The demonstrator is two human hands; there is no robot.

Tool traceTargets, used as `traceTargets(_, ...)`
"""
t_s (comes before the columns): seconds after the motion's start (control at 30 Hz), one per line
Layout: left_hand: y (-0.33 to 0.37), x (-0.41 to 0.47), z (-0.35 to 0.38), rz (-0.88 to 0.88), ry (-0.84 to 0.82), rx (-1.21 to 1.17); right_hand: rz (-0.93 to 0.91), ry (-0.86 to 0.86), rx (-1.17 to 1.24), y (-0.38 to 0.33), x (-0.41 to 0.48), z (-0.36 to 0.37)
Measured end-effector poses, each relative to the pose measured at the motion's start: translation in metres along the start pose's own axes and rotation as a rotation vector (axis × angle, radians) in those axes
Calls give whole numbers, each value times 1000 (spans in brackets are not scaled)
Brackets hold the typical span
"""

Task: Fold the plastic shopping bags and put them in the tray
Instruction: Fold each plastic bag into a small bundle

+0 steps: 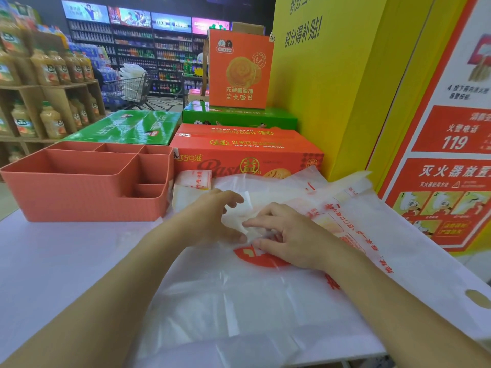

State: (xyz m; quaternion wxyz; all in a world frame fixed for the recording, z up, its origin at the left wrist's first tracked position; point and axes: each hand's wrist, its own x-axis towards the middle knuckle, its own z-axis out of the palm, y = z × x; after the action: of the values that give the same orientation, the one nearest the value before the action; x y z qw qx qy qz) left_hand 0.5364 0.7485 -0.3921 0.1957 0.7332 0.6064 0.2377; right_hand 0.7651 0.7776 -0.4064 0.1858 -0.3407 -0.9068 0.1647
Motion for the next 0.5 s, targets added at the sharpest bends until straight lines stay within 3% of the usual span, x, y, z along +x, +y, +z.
traceTargets(0.23,-2,-3,-17,-83,85,-53,-44,8,-84,-1,0,-1)
traceTargets(0.37,-1,-9,-26,-226,-80,17,-51,20,-102,-4,0,-2)
traceTargets(0.5,5,-10,-24,-223,-128,64,-58,24,-116,-4,1,-2)
